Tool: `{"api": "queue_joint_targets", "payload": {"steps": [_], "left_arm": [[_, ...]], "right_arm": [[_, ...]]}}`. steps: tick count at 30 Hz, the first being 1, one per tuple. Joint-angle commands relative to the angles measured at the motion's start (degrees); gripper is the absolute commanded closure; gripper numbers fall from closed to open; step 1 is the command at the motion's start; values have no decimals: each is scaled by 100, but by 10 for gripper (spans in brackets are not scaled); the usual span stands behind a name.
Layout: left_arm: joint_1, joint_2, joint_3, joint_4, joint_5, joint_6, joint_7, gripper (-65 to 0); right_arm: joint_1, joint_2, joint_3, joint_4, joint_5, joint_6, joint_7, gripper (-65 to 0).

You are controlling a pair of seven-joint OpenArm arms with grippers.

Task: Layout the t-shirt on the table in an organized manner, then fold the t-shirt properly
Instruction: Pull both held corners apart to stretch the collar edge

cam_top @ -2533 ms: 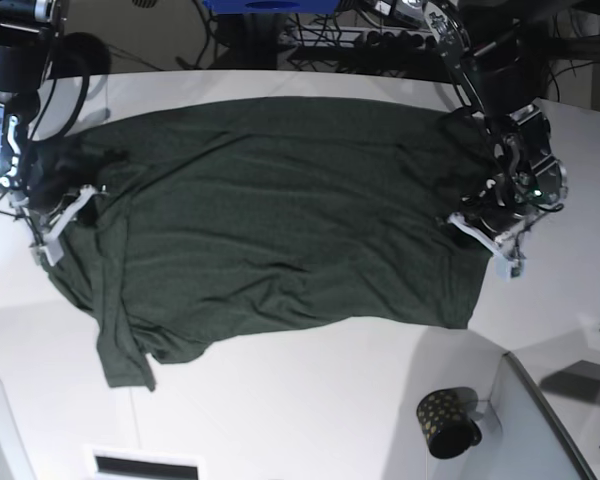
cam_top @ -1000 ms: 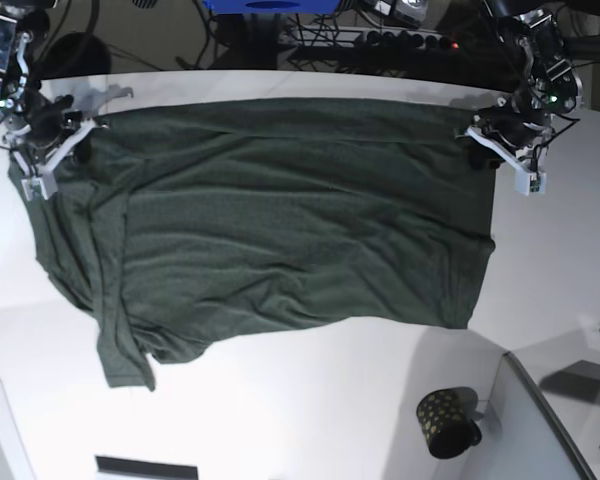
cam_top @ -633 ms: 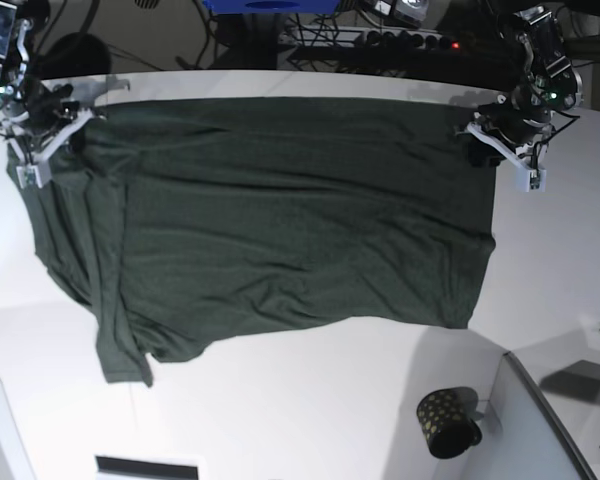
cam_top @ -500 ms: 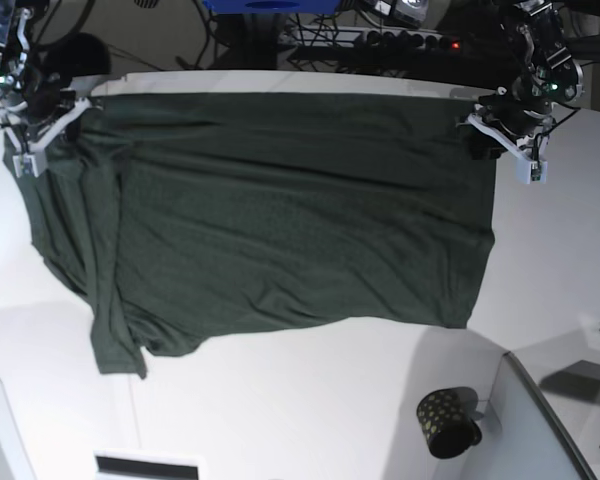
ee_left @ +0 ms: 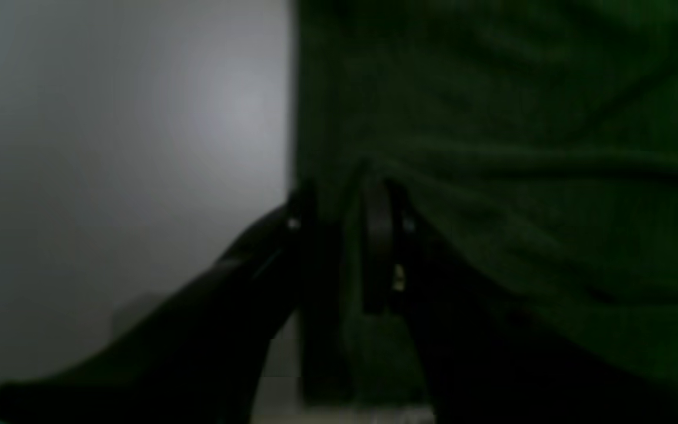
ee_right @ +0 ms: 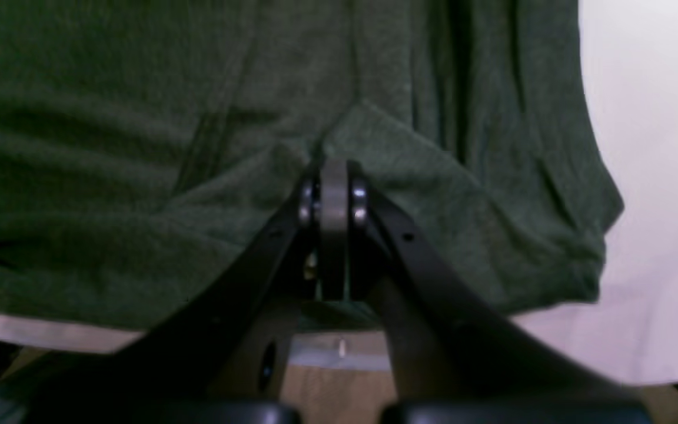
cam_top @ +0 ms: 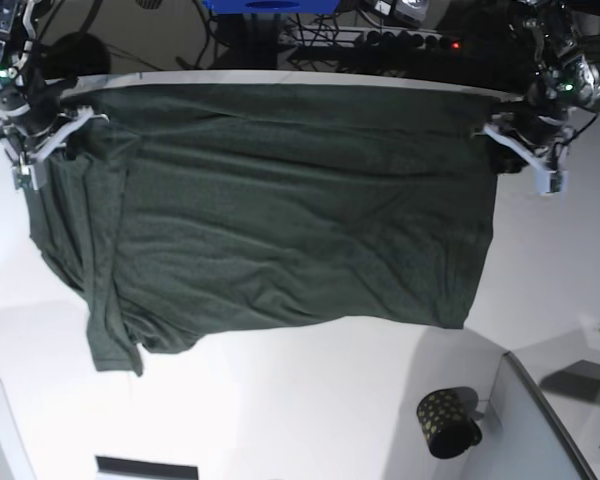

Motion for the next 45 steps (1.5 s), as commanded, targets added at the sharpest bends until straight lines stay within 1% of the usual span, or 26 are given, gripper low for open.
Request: {"api": "queue_joint_targets", "payload": {"steps": [1,4,9,11,13,15,17,22,24,27,31,35,39,45], "left_arm": [[32,-10,-30,93,-33,5,38,-130],[67,16,58,-39,-33,5,56,-128],[76,69,6,-355,-33,5,47,-128],[138,69,6,-338,-42,5,21,-128],[182,69,6,-250,-226,5,30,-128],[199,42,32,-171,-490,5,56,-128],[199,34,50,-188,-595,5,56,-128],[146,16,50,-505,-578,5,30,-128],[138,-63,50,-716,-499,5,30,-128],[138,-116,14,-883,-244,5,12,-128],[182,-221,-3,-874,-261,5,12,-128],[182,-230,-3,-865,-261,5,12,-128],[146,-186,6,-813,-270,5,21,-128],[217,-169,-12,-127,-279,5,56,-128]], "right_arm": [[-4,65,27,14,27,6,76,0],[49,100,45,-232,27,-3,120,0],[146,-49,871,-294,27,6,129,0],[190,-32,1056,-294,27,6,129,0],[260,48,1232,-329,27,6,129,0],[286,118,1275,-382,27,6,129,0],[374,144,1284,-549,27,6,129,0],[489,144,1284,-1102,27,6,129,0],[506,144,1284,-1269,27,6,129,0],[462,109,1284,-1287,27,6,129,0],[322,92,1284,-1269,27,6,120,0],[269,-23,1284,-1120,27,6,120,0],[260,-75,1284,-637,27,6,102,0],[330,-40,1249,49,27,6,85,0]]}}
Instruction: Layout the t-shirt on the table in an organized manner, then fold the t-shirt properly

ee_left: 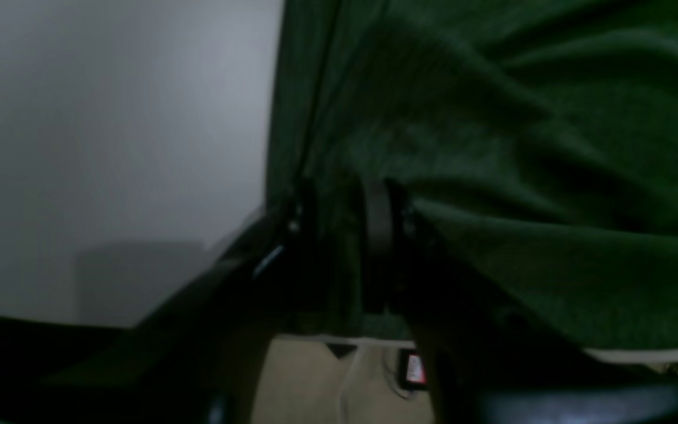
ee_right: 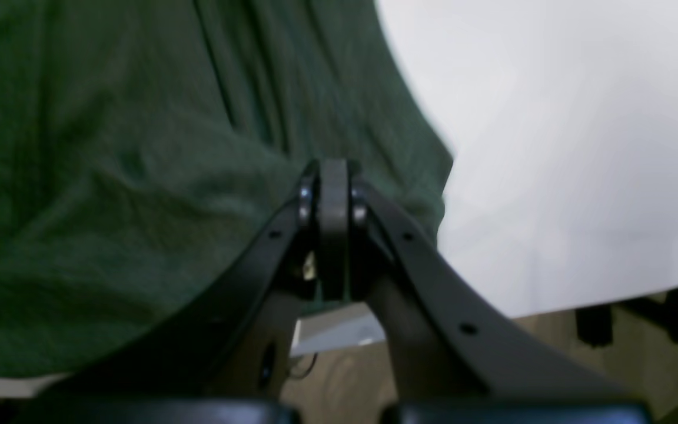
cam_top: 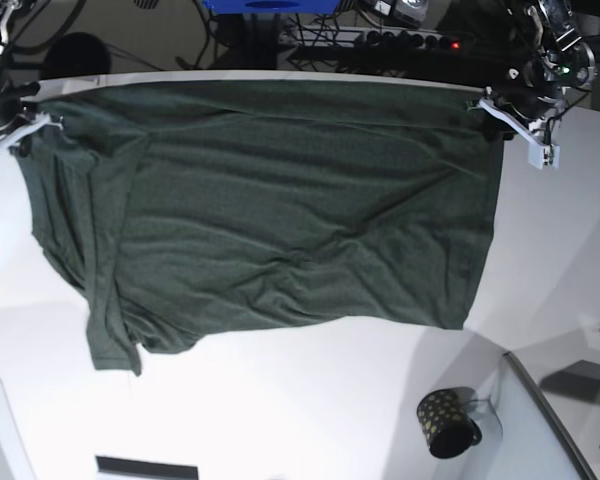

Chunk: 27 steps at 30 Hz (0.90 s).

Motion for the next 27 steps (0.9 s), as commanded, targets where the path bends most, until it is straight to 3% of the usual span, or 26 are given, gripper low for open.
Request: {"api": "queue_joint_targets", "payload": {"steps": [1,5,9,17,23,27], "left_arm": [[40,-77,-76,243,-41,27,-106,-128],[75,37,-533,683,-269,27,-97,-128],[251,20,-911,850,-762,27,-88,-128],[743,-86,-1016,823,-1087,27,-115,-128],[805,-59,-1553,823,-1087,27,-106,-128],[814,-86,-1605,823,-1087,27,-106,-128]], "right_arm": [[134,100,-19,170,32,6,113,0],[943,311,-115,-138,32,23,105,-35],[2095,812,-968,-1184,32,23,122,-125],[4477,1084,-1900,-4261,32,23,421,-204],[5022,1216,-2639,-5729,32,6,1212,-347],[5119,1207,-2876,-6257,32,-3,1722,-363]]}}
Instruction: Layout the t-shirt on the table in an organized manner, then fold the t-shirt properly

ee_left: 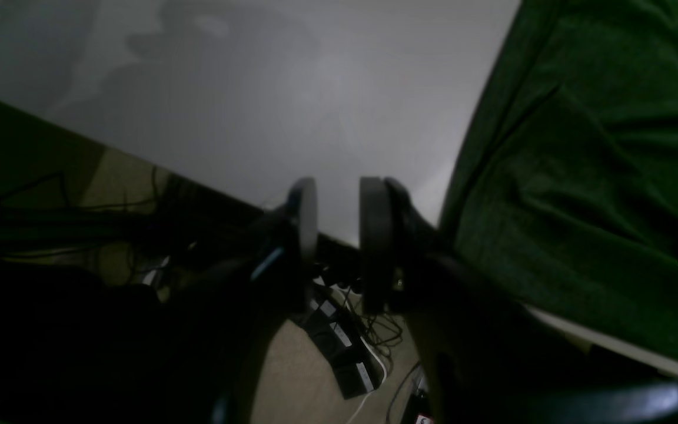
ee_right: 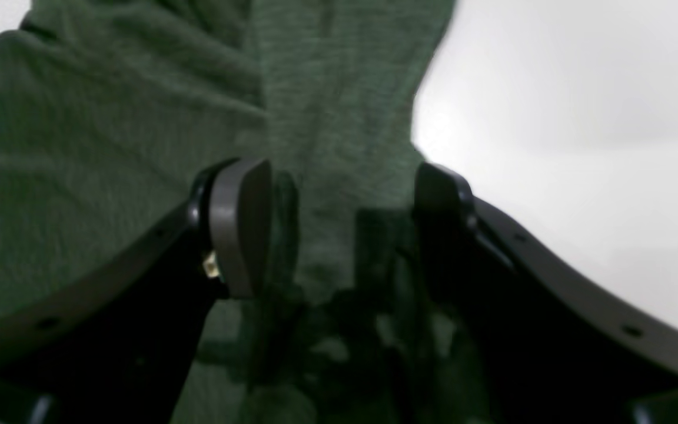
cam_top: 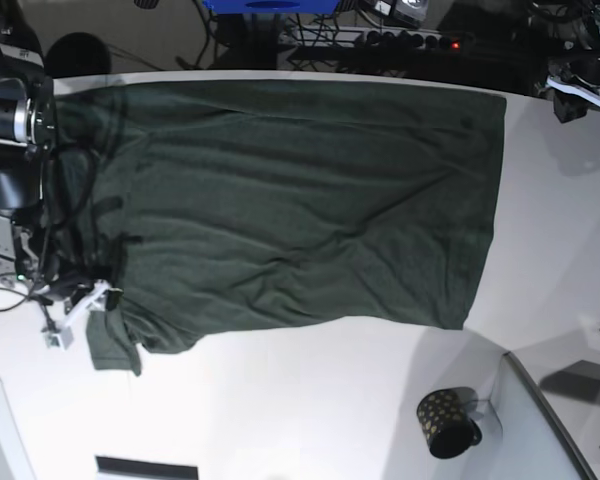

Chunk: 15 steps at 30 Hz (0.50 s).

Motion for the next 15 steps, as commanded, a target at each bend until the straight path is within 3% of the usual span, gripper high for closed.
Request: {"api": "queue_joint_targets", "payload": {"steps": [1,7,13,15], "left_arm": [[40,-79,-38,82,-66,-8,-99,-128],[31,-70,-38,65,-66,-8,-99,-128],[14,-70,-3,65,-66,-8,-99,-128],[5,-70,6,65,-66,-8,-99,-128]], "right_arm": [[216,108,7,42,36,-1,205,-363],[199,90,7,16,36,-1,241,-359],[172,90,7,7,36,-1,241,-150],[172,90,7,7,36,-1,241,-131]]}}
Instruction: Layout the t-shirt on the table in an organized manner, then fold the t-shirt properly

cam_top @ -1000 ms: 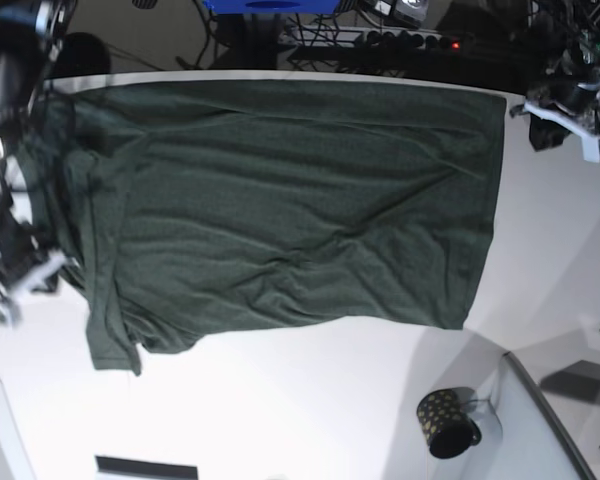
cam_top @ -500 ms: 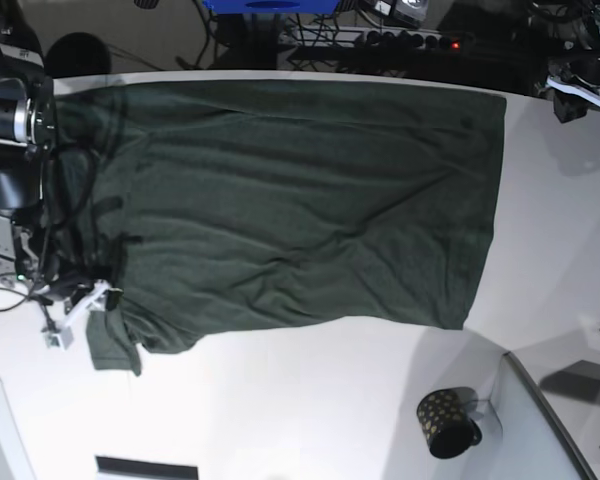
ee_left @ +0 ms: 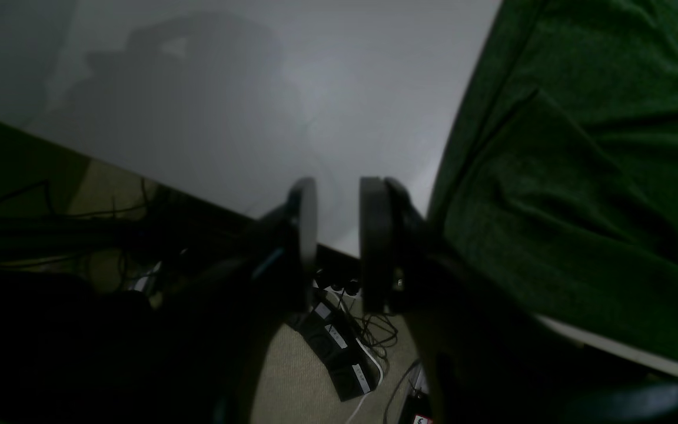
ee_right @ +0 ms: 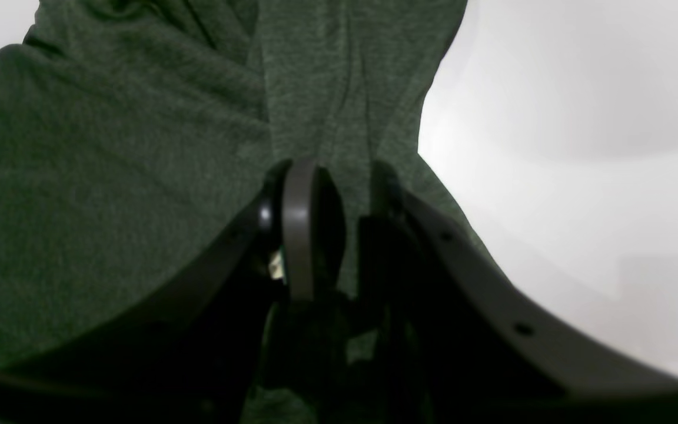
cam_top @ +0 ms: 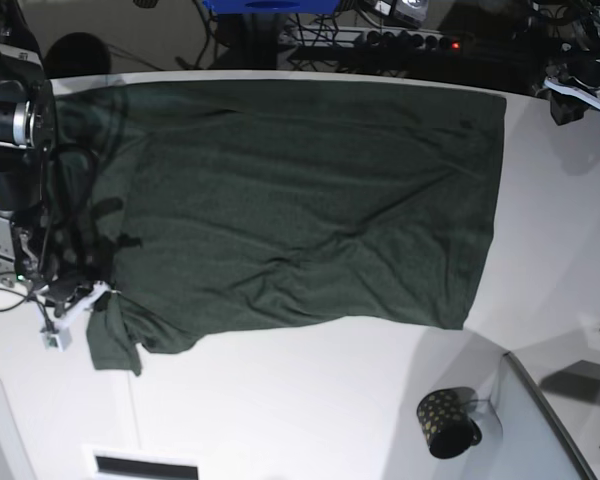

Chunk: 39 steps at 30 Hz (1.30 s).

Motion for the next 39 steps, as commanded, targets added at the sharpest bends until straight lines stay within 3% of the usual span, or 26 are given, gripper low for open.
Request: {"api": "queue_joint_targets", "payload": {"steps": [1,3,5,6,14,18,24,26,29,31,36,39], "left_arm": [[22,-79,-25,76,-46,5,-99,-128],[22,-79,-25,76,-46,5,-99,-128],[22,-79,-25,67,-46,5,-99,-128],[22,-79,-34,67,-46,5,-99,-128],[31,-79,-60,67,-46,5,-99,-128],[31,-79,-60,67,-46,5,-99,-128],[31,-61,-34,67,-46,5,-99,-128],[31,-61,-25,67,-46,5,-99,-128],[31,-53,-25,67,-46,5,-99,-128],[31,-53,-25,67,-46,5,-99,-128],[31,-53,-51,67,-46,5,-99,-128],[31,-53,-51,67,-46,5,-99,-128]], "right_arm": [[159,86,-2,77,40,1,107,-128],[159,86,-2,77,40,1,98,-104],[150,86,-2,77,40,1,90,-9],[150,86,-2,77,40,1,90,0],[71,86,33,147,49,1,81,-5],[-342,86,33,982,58,1,63,-3],[-755,86,42,2081,58,-7,-482,-3],[-729,86,51,2064,58,-139,-482,-36],[-658,86,42,2064,58,-649,-473,-173],[-570,86,33,2064,58,-772,-473,-221],[-140,86,16,1246,49,-781,-447,-222],[45,86,7,710,49,-781,-69,-222]]}}
